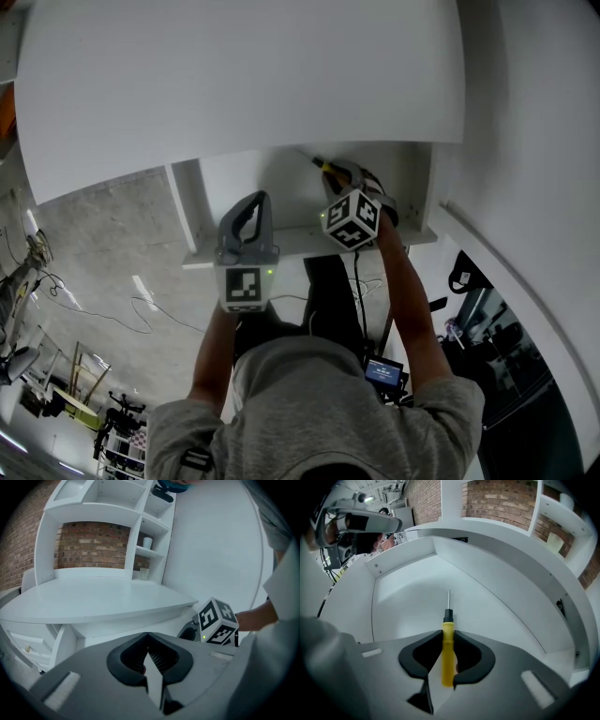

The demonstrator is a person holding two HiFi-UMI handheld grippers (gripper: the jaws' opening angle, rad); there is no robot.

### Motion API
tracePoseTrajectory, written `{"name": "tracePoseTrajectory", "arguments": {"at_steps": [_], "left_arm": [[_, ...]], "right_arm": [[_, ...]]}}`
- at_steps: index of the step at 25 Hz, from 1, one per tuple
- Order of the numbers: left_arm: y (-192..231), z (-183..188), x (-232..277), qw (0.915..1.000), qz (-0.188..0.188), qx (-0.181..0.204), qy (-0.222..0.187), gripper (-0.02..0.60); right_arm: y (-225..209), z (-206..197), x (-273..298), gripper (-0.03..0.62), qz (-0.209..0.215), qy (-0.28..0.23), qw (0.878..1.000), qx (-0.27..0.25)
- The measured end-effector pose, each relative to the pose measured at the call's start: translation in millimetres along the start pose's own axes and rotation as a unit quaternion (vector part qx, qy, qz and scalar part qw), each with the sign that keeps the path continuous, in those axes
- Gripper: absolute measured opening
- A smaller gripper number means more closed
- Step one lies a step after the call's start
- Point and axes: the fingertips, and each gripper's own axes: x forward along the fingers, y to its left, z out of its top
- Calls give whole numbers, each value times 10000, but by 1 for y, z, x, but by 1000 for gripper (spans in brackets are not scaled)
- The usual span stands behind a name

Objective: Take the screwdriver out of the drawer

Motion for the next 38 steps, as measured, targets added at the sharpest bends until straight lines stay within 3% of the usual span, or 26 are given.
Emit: {"name": "tracePoseTrajectory", "arguments": {"at_steps": [19,38], "left_arm": [[-2,28,-20,9995,-54,198,-223,12],[-22,97,-48,9956,-257,604,-669,12]], "right_arm": [[1,20,-37,80,-264,-298,9992,-18],[-12,37,-132,80,-905,-960,9892,639]]}}
